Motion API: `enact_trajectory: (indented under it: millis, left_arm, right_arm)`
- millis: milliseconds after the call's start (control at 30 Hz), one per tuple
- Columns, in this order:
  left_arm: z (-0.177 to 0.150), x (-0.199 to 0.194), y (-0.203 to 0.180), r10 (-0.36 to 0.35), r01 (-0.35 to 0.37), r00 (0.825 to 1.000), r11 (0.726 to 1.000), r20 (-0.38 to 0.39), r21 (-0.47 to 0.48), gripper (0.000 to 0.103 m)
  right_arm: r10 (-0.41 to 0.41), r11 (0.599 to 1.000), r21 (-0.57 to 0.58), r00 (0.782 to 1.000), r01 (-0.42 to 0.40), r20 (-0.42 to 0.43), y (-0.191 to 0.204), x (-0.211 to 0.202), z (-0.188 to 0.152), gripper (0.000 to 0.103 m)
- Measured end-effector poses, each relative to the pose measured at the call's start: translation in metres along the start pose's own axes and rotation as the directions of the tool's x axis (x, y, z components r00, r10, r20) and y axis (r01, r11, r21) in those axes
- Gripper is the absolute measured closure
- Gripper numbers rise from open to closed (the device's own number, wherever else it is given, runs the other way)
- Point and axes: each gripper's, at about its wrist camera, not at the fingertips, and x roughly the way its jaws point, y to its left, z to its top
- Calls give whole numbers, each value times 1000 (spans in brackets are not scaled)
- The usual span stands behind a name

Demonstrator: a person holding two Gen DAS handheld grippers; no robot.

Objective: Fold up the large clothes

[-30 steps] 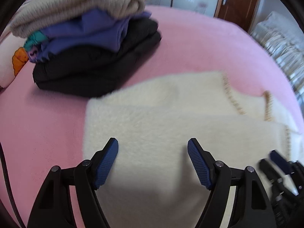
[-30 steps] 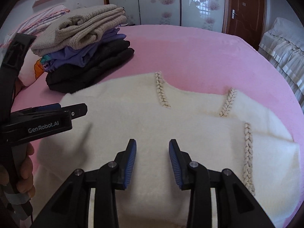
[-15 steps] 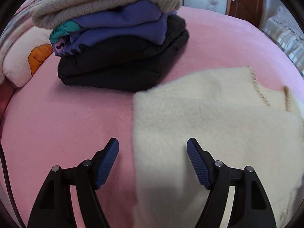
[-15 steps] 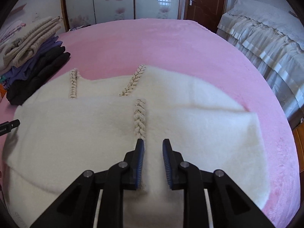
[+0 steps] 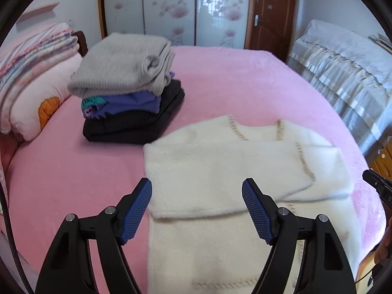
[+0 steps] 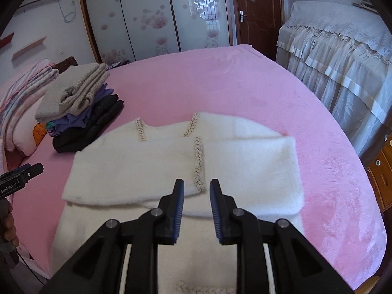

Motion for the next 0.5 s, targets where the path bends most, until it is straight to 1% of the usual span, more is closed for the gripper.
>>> enact_trajectory:
  millis: [167,233,300,400,500]
  left_arm:
    - [-4,-63,-17,-34,32,997,999,73,26,23]
    - [-9,-88,-23,-38,35,994,999,103,33,21]
    - [-15,-110,-28,-41,37,991,999,124,36,20]
    - [-27,-136,-31,-54,50,988,998,145,32,20]
    - [-41,-155,-29,-65,62,985,998,157,25,20]
  right_arm:
    - [37,999,12,997,-38,73,0,-64,-1,81]
    - [46,999,8,994,-47,101,0,-87,-3,81]
    - [49,999,4,992,-50,119,-1,-108,-6,80]
    - [61,998,0,987,-62,149,-4,-135,-14,79]
    - [50,999,-16,983,-48,175,-7,-158,-25,75]
